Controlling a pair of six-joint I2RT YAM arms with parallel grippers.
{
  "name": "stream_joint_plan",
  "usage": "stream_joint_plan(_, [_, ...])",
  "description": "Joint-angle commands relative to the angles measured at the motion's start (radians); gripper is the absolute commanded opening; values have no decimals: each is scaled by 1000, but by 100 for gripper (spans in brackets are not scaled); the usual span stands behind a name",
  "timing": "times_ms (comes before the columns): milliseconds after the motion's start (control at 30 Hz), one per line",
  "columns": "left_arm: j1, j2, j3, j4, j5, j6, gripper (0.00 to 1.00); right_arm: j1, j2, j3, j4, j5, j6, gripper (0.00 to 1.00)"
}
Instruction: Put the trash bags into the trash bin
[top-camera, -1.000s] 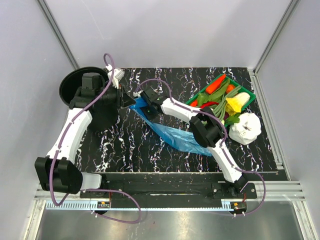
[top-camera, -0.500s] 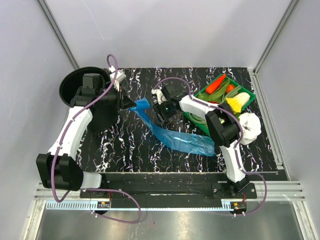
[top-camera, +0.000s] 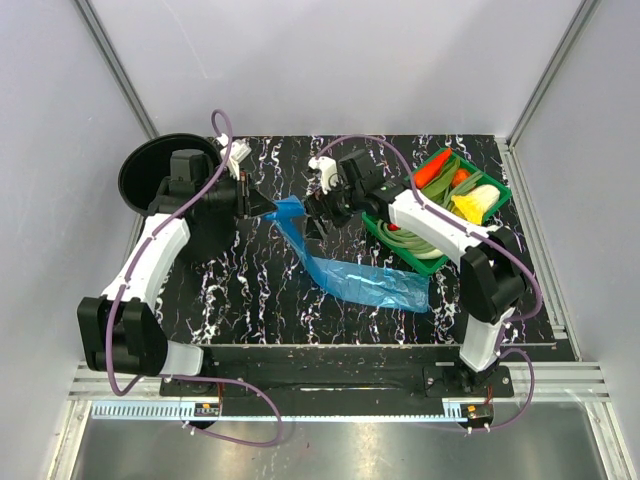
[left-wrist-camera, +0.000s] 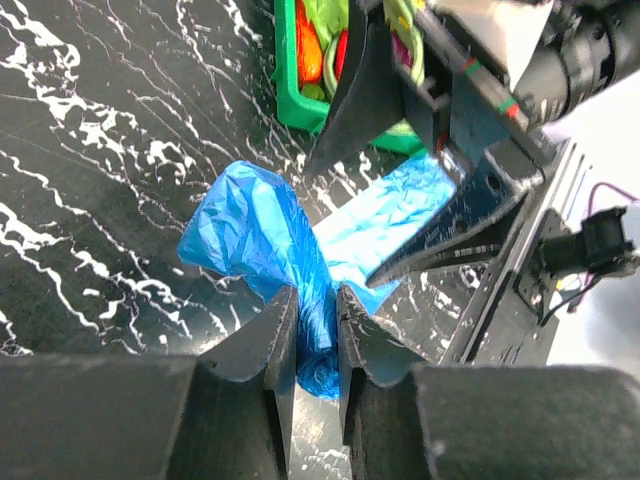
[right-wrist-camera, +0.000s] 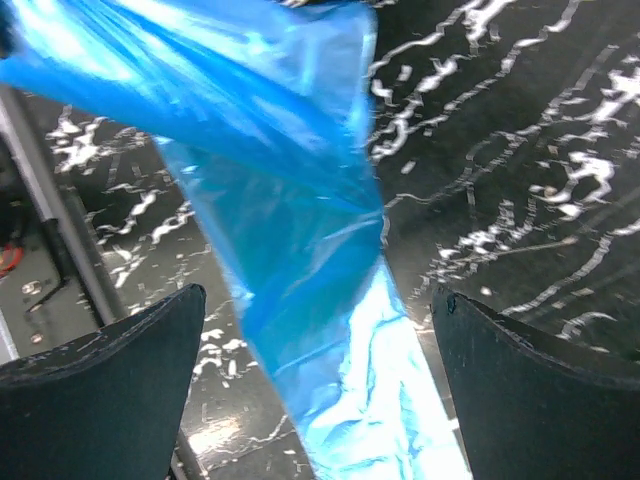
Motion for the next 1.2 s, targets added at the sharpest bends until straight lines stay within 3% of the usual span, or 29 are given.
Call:
stream_joint_plan(0, [2,-7,-24,214,19,-163,0,6,1,-27,98,-182,73,100])
stream_joint_plan(133, [1,6,-33,279,14,-261,0,25,27,-37,161,-222,122,100])
stream_joint_plan(467, [-4,5,-68,343,33,-338,0,74,129,25,220,-141,127,100])
stream_joint_plan(500, [-4,3,-71,345,37,-340,0,74,136,37,224,-135,125,95])
stream_joint_plan(567, [-4,0,-79,354,46,-352,0,74,152,52,223,-133,116,78])
stream_joint_plan(633, [-6,-1,-87,366,56,-369,0,74,164,62,224,-138,102,46])
stream_joint_plan(700, [-4,0,-97,384,66,-390,0,75,175,63,227,-132,105,2])
stream_joint_plan(967, [-6,-6,-108,432,74,-441,0,78,186,51,172,-104,43,0])
stream_joint_plan(1167, [-6,-37,-108,487,43,-504,0,84,189,-18,157,24,41,0])
